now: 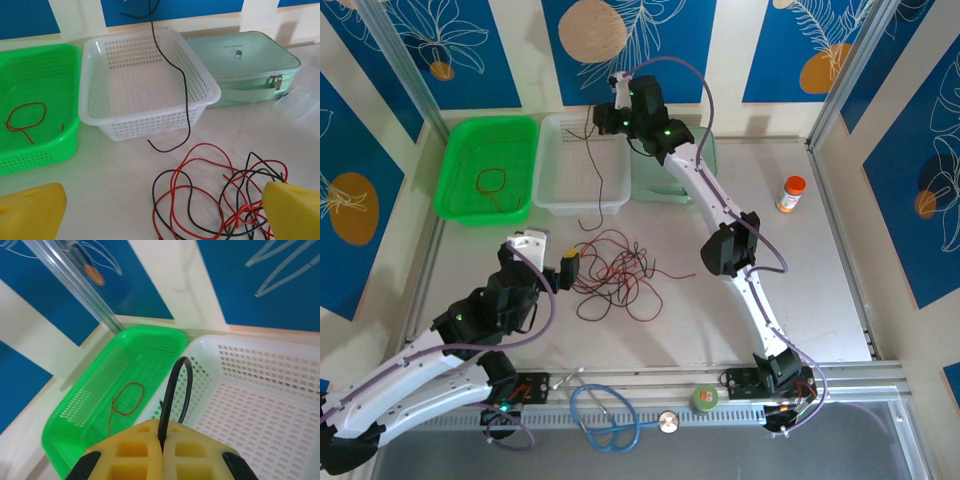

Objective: Untangle the cables

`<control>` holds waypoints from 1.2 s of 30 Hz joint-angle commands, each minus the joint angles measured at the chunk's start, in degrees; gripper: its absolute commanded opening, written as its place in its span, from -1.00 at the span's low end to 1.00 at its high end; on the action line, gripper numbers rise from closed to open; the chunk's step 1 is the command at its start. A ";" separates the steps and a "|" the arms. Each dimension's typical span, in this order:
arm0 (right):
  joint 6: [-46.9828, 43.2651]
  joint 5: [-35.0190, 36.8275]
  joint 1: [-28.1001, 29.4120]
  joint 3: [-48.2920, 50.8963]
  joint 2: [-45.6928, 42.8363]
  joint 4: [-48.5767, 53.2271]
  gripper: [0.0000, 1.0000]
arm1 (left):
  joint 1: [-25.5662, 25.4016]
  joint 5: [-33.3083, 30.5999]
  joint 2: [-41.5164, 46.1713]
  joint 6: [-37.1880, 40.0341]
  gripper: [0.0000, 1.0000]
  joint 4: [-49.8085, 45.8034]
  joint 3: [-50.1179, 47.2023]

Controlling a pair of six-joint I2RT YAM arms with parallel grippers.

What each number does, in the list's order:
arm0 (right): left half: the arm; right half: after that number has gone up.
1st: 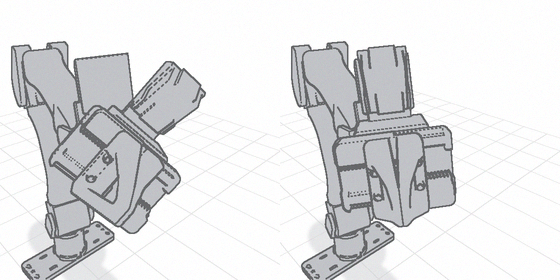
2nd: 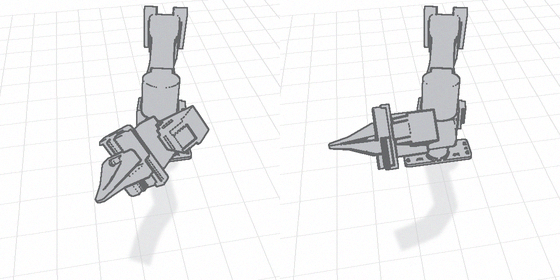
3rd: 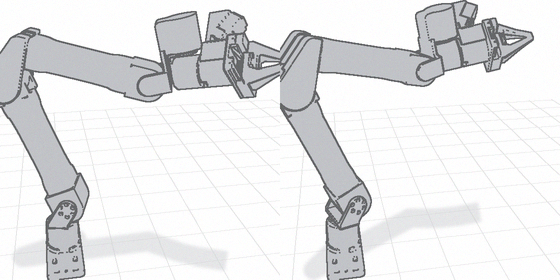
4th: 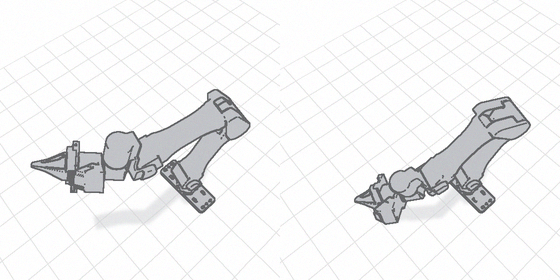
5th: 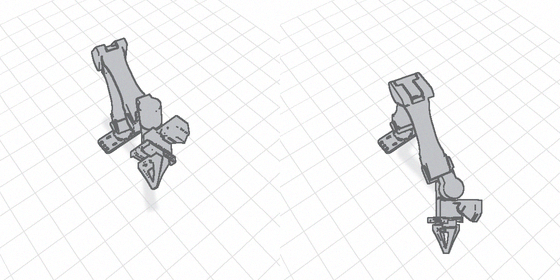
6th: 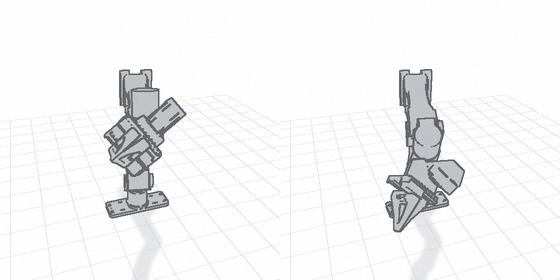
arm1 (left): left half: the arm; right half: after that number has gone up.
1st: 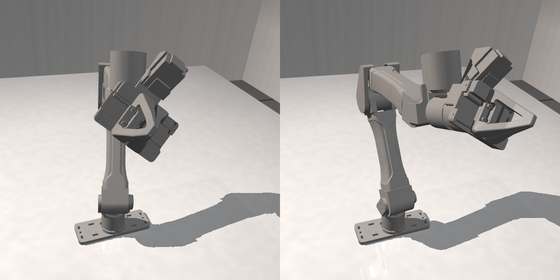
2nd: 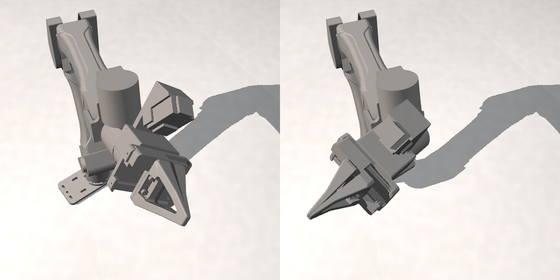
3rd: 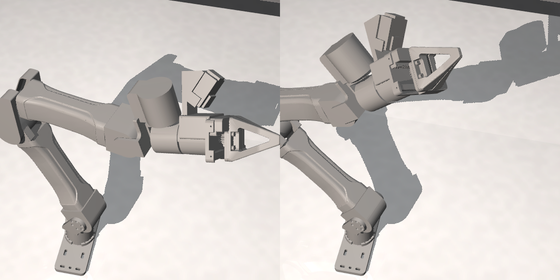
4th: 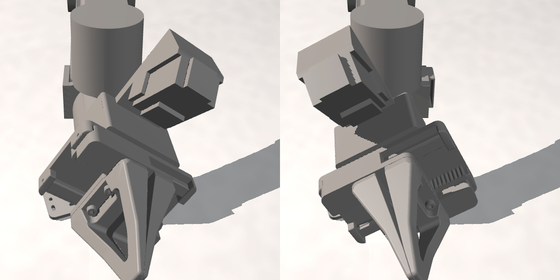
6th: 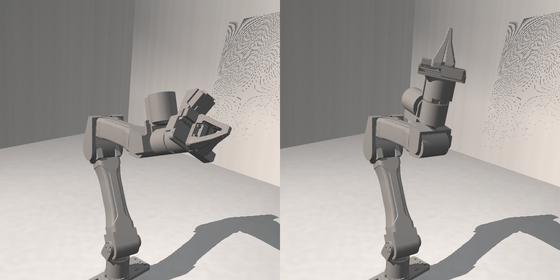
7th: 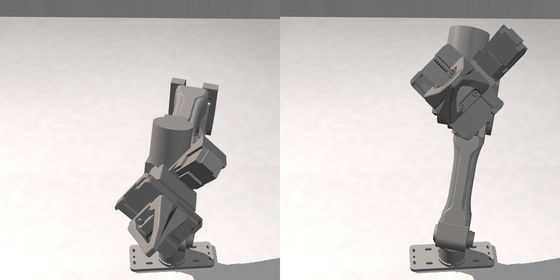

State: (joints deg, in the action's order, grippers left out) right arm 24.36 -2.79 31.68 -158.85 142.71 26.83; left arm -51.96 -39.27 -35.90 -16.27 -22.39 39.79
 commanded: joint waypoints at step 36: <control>3.77 -2.64 0.88 -2.49 -9.33 -7.33 -1.00 | 0.46 -2.79 4.51 -1.60 1.00 -4.15 -0.74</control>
State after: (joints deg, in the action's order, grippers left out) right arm 26.85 -4.93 33.01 -159.89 132.73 22.35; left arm -51.96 -40.27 -32.25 -17.74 -25.69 39.42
